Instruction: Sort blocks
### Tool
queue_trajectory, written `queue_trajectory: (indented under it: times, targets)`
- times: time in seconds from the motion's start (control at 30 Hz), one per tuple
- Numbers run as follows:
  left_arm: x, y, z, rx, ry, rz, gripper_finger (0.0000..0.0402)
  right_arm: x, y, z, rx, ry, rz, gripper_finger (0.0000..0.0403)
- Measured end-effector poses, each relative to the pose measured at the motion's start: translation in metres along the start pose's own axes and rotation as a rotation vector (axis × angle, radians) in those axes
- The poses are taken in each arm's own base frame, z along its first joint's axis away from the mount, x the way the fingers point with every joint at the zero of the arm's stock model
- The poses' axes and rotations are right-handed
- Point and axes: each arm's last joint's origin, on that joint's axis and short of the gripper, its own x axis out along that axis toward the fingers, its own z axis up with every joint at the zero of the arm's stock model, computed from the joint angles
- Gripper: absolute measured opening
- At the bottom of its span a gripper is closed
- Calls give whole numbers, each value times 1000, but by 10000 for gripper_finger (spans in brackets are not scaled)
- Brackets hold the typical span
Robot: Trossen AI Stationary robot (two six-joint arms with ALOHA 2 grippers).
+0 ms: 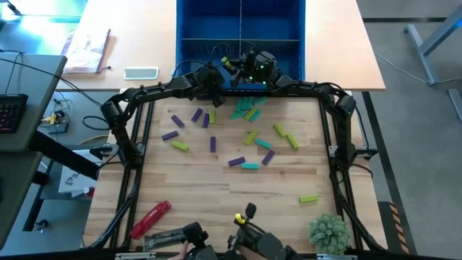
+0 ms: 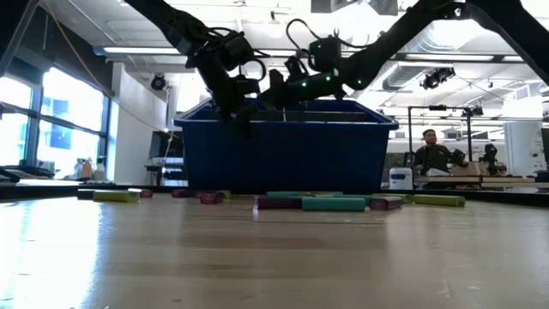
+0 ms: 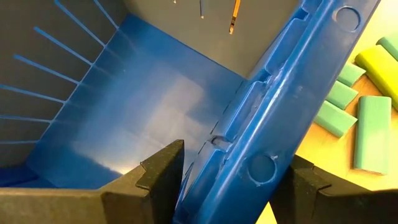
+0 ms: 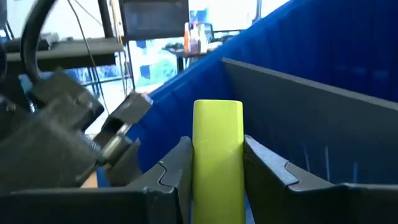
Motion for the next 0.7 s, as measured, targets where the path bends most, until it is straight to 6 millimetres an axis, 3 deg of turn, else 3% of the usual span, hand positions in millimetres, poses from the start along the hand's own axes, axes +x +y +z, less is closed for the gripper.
queue_trajectory:
  times: [0.7]
  targets:
    - [0, 0, 0, -1, -2, -1, 180, 1, 3, -12, 21, 101, 23, 114]
